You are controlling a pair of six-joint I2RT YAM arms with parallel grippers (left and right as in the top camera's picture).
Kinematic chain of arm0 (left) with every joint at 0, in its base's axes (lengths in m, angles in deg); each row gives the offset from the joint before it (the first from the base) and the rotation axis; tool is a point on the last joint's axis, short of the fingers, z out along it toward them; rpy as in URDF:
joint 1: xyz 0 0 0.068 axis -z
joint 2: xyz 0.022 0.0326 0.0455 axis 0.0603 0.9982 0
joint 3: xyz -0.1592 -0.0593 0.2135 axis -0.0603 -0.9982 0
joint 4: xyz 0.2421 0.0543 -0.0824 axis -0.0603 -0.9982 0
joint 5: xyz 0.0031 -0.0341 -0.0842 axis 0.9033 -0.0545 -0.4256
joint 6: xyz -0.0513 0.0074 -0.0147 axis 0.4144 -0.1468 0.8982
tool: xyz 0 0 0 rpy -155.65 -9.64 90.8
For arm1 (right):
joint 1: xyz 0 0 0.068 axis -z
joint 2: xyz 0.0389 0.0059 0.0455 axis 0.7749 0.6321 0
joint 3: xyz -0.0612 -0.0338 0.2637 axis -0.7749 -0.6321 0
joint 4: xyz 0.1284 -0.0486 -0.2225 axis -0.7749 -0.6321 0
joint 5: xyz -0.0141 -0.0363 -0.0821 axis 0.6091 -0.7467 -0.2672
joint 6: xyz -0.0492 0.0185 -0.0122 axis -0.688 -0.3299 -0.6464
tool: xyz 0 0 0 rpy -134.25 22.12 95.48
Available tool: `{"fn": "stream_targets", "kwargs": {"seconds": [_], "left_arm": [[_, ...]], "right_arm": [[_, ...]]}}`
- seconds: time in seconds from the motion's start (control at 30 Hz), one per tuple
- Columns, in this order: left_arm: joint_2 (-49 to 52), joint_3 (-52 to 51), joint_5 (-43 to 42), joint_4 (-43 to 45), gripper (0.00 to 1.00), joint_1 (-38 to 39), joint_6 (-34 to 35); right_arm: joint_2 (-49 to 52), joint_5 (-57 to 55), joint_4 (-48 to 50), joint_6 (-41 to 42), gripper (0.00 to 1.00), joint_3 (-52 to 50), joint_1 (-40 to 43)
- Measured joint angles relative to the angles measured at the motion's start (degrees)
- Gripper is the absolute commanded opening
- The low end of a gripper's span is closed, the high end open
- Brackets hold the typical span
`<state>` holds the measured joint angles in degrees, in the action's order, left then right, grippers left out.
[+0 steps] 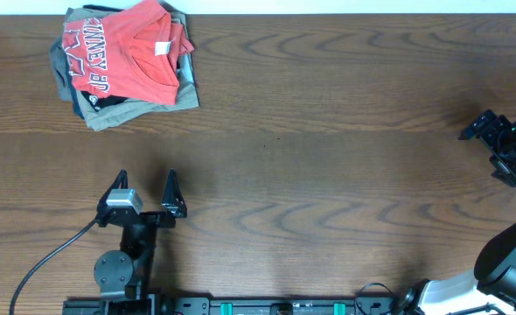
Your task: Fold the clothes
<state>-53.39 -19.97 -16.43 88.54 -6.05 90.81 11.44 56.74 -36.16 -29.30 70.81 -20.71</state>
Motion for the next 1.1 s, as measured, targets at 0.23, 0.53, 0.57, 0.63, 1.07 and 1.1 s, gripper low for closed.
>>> {"fn": "stream_targets", "kwargs": {"seconds": [0.23, 0.53, 0.57, 0.63, 1.07, 1.1], "left_arm": [[0.0, -0.8, 0.0, -4.2, 0.98, -1.5, 0.0], [0.0, -0.4, 1.1, -6.8, 0.98, -1.5, 0.0], [0.0, -0.4, 1.1, -6.8, 0.98, -1.5, 0.0], [0.0, -0.4, 1.1, -6.8, 0.98, -1.5, 0.0], [0.0, -0.4, 1.1, -6.8, 0.98, -1.5, 0.0], [0.0, -0.4, 1.1, -6.8, 0.98, -1.5, 0.0]], "right_arm": [[0.0, 0.0, 0.0, 0.0, 0.99, 0.0, 0.0], [0.0, 0.0, 0.0, 0.0, 0.99, 0.0, 0.0], [0.0, 0.0, 0.0, 0.0, 0.99, 0.0, 0.0], [0.0, 0.0, 0.0, 0.0, 0.99, 0.0, 0.0], [0.0, 0.0, 0.0, 0.0, 0.99, 0.0, 0.0], [0.0, 0.0, 0.0, 0.0, 0.99, 0.0, 0.0]]}}
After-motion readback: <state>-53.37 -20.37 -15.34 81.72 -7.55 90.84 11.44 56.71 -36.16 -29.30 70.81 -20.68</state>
